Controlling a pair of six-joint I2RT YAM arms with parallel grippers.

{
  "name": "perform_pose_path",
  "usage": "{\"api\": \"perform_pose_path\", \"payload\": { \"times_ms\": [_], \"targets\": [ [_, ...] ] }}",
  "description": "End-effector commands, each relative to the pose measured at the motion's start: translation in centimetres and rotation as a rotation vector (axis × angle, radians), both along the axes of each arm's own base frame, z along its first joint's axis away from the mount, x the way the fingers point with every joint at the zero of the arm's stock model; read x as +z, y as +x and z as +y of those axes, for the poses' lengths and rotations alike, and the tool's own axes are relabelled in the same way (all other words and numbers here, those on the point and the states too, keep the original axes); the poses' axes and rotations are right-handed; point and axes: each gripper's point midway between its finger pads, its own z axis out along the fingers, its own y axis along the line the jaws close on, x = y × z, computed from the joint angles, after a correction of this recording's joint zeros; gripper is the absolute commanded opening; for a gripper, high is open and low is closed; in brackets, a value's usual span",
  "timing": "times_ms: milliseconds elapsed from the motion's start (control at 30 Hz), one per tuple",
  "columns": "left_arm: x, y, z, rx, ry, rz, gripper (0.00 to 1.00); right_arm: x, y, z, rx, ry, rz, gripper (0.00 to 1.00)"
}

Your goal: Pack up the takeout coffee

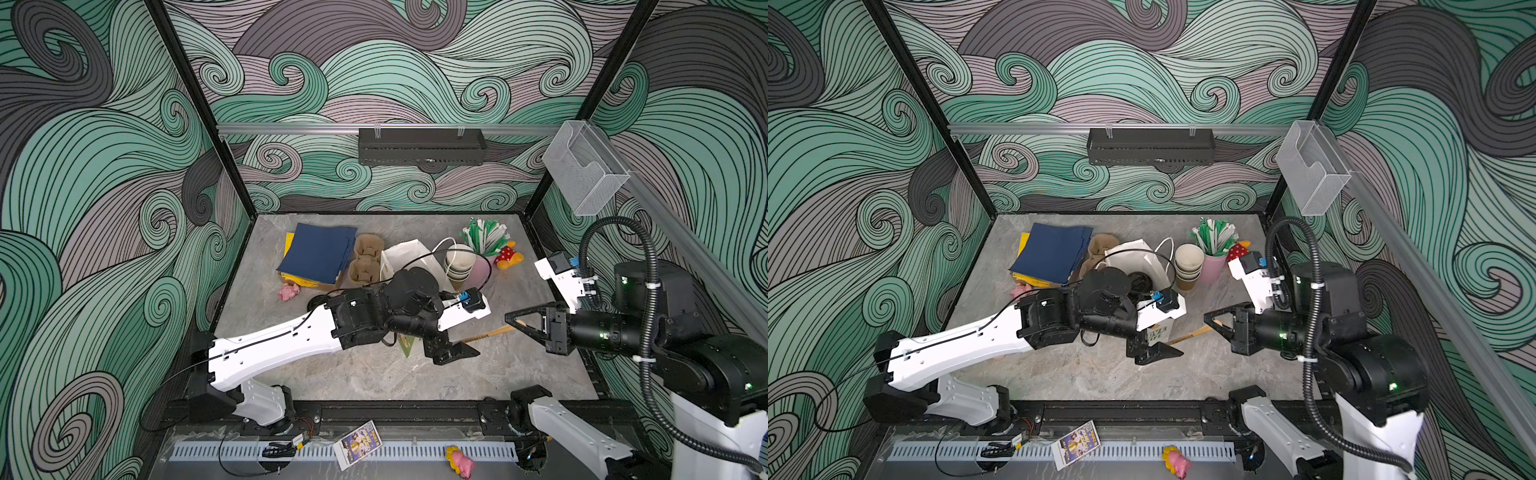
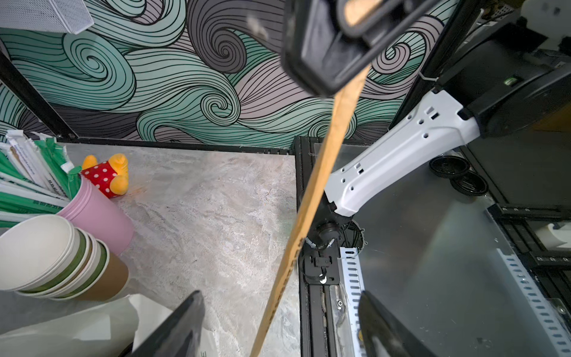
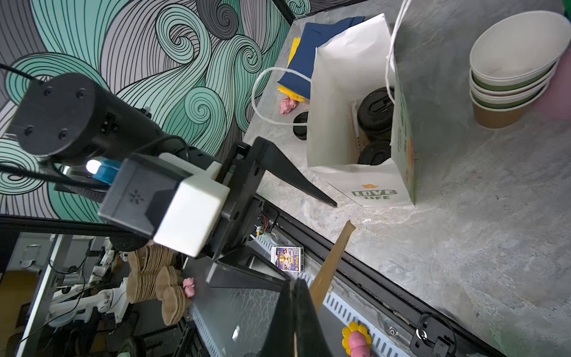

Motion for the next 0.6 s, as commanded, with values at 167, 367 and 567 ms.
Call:
{"api": "perform_pose_path", "payload": {
  "times_ms": [167,367,567],
  "targets": [
    [-1.5,-0.5,-1.3,-0.035,-0.012,-0.001,0.58,1.1,0.9,1.1,0.054,0.026,-0.002,0.0],
    [-1.8,1.2,-1.3,0.059,-0.026,-0.043,0.5,1.5,1.3,1.5,0.067,0.031,0.002,0.0],
    [1.2,2.7,0.2,0.166,-0.186,-0.143,0.6,1.1,1.0,1.2,0.055,0.015,0.01,0.0]
  ]
}}
